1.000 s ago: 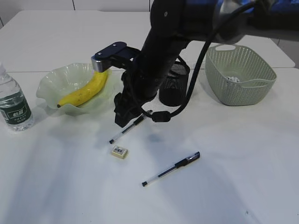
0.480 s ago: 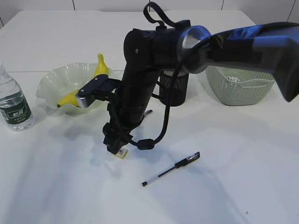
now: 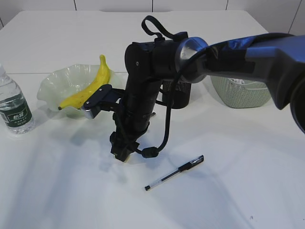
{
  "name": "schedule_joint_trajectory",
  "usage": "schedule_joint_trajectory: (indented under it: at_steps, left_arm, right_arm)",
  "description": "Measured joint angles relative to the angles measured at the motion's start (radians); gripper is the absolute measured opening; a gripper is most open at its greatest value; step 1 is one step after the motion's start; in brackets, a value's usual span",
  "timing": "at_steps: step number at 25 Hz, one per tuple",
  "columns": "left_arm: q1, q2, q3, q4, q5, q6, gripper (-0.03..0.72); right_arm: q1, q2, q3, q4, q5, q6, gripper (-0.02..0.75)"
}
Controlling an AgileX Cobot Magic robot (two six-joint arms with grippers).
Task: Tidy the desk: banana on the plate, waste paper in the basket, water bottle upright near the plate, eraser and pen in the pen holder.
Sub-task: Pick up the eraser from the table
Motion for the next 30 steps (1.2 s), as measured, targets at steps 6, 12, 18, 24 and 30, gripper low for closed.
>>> schedule_joint_trajectory:
  at_steps: [6,12,18,24,30]
  left_arm:
    - [0.000,0.000,0.000,0.000,0.000,0.000,0.571]
    - [0.000,0.000,0.000,0.000,0.000,0.000,0.570]
    - [0.000,0.000,0.000,0.000,0.000,0.000,0.570]
    - [0.000,0.000,0.000,0.000,0.000,0.000,0.570]
    - [0.000,0.000,0.000,0.000,0.000,0.000,0.569]
  right_arm:
    - [0.000,0.000,0.000,-0.002,-0.036,0.000,0.400]
    - [0.000,0.000,0.000,-0.002,-0.055,0.000,0.400]
    - [0.000,0.004,0.000,-0.002,-0.075,0.001,0.400]
    - [0.000,0.033,-0.002,0.003,-0.081,0.001,0.400]
    - [0.000,0.051,-0.002,0.017,-0.092,0.001,0.400]
